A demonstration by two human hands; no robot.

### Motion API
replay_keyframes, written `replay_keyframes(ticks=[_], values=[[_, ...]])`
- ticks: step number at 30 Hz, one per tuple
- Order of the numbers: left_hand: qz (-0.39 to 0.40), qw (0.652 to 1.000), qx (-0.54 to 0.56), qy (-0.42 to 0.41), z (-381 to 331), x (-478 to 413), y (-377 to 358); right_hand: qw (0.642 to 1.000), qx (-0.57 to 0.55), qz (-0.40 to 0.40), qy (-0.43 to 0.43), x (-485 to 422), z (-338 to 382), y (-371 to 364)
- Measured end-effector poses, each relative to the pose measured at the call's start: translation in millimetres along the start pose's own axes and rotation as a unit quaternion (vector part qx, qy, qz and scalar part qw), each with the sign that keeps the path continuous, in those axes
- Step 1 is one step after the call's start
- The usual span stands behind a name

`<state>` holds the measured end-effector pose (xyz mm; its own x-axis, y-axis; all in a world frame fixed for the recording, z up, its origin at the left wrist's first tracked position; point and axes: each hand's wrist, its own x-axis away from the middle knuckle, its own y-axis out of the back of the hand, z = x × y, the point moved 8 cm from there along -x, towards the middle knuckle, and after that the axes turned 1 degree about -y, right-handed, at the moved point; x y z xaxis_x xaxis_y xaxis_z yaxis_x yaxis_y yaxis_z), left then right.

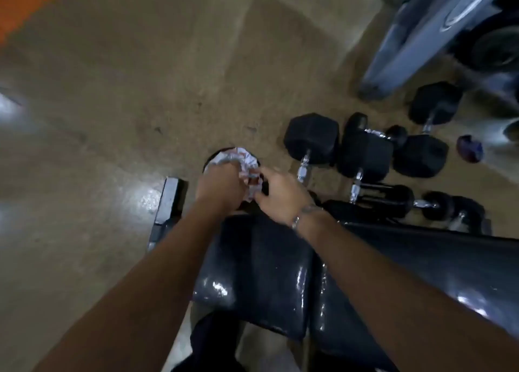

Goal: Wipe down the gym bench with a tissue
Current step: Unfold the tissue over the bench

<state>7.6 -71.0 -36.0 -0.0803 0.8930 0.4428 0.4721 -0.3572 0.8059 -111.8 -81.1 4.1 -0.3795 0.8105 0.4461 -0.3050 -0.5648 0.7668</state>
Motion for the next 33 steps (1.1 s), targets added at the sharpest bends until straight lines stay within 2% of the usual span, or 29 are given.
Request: replay_keyframes(ticks=[4, 7, 11, 15, 18, 22, 25, 28, 31, 33], values=[[-0.052, 0.994, -0.017, 0.093, 48.4, -31.9, -17.6, 0.999, 0.03, 0.0, 0.017, -46.4, -9.4, -32.3], [-0.066, 0.994, 0.001, 0.092, 66.3, -47.9, -33.7, 0.997, 0.059, 0.019, 0.046, -71.2, -15.7, -59.7], [-0.128, 0.987, 0.052, 0.077, 73.9, -60.1, -20.1, 0.993, 0.076, 0.039, 0.08, -96.2, -17.5, -73.4], [-0.101, 0.989, 0.07, 0.082, 75.3, -69.0, -21.8, 0.987, 0.13, 0.056, 0.082, -107.5, -17.3, -83.5], [-0.067, 0.99, 0.089, 0.083, 69.6, -72.3, -24.9, 0.983, 0.157, 0.035, 0.093, -113.2, -13.3, -82.6], [-0.04, 0.972, 0.213, 0.088, 55.4, -70.0, -27.3, 0.982, 0.16, -0.015, 0.102, -112.6, -13.3, -76.0], [-0.006, 0.945, 0.308, 0.106, 47.1, -64.2, -24.6, 0.987, 0.102, -0.013, 0.12, -108.8, -11.4, -68.9], [-0.021, 0.929, 0.352, 0.112, 46.3, -54.6, -10.3, 0.991, -0.059, 0.009, 0.119, -102.0, -11.2, -54.6], [-0.049, 0.914, 0.386, 0.113, 51.9, -40.9, 1.7, 0.973, -0.215, 0.017, 0.077, -88.6, -12.2, -38.6], [-0.063, 0.899, 0.419, 0.11, 52.0, -25.4, 13.4, 0.96, -0.278, 0.025, 0.03, -76.0, -12.9, -27.6]])
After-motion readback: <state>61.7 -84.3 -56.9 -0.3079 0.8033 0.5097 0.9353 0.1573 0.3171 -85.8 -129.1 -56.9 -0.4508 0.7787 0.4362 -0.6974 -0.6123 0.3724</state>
